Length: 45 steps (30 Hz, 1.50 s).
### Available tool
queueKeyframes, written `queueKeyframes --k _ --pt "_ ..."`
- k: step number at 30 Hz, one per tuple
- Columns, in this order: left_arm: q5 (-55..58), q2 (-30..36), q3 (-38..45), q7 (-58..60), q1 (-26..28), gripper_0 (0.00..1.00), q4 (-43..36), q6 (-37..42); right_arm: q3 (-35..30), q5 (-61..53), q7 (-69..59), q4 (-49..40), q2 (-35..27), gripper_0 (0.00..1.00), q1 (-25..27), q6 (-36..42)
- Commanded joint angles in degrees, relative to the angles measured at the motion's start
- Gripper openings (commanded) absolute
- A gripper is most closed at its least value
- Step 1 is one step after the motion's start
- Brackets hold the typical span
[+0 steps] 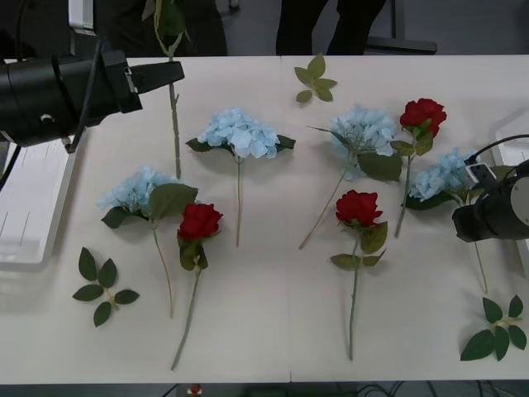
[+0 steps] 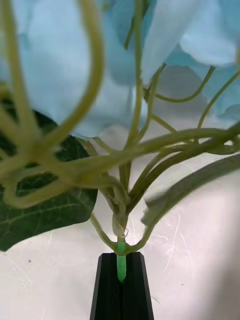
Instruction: Place the red flowers into the right box and the blue flowers into the left box. If a person shows an open palm, hand one flower to the person first, then continue sorting.
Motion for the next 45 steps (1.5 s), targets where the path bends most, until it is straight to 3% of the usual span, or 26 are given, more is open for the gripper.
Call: queueKeyframes --k 1,13,19,28,29,31,34,41,43,45 --pt "3.4 2.7 -7.0 1.2 3.7 0.00 -9.8 -10.3 -1.6 -0.8 -1.7 -1.4 0.0 0.00 -1.5 1.1" --pt "5.4 1.9 -27.3 1.3 6.9 0.00 -20.3 -37.3 -5.5 -5.0 -2.1 -6.4 -1.8 0.00 -1.4 8.0" --pt "4.5 0.4 -31.0 0.9 6.2 0.00 -20.3 -41.8 -5.4 -4.6 -2.2 -6.3 -1.8 0.00 -1.1 7.6" --pt "3.2 -0.3 -31.9 1.4 5.7 0.00 -20.1 -42.4 -4.2 -3.2 -2.0 -4.2 -1.8 0.00 -0.9 7.2" --pt "3.0 -0.4 -31.9 1.6 5.7 0.00 -20.1 -42.4 -3.9 -2.9 -2.2 -4.1 -1.8 0.08 -0.9 6.8" --pt "3.1 -0.4 -31.9 1.7 5.7 0.00 -20.1 -42.4 -3.6 -2.6 -2.3 -3.8 -1.8 0.35 -0.8 6.4" --pt "3.1 -0.5 -31.9 1.9 5.6 0.00 -20.1 -42.4 -3.2 -2.2 -2.0 -3.5 -1.8 0.49 -0.8 6.0" --pt "3.0 -0.9 -31.9 2.1 5.4 0.00 -20.1 -42.7 -3.2 -2.6 -1.3 -3.3 -1.8 0.91 -0.8 5.9" --pt "3.0 -0.8 -31.9 2.1 5.4 0.00 -20.0 -42.7 -3.3 -3.2 -1.0 -3.4 -2.1 0.99 -0.8 5.9" --pt "3.0 -0.9 -31.9 2.0 5.4 0.00 -19.9 -42.7 -3.4 -4.7 -0.7 -3.4 -2.6 1.00 -0.8 5.9"
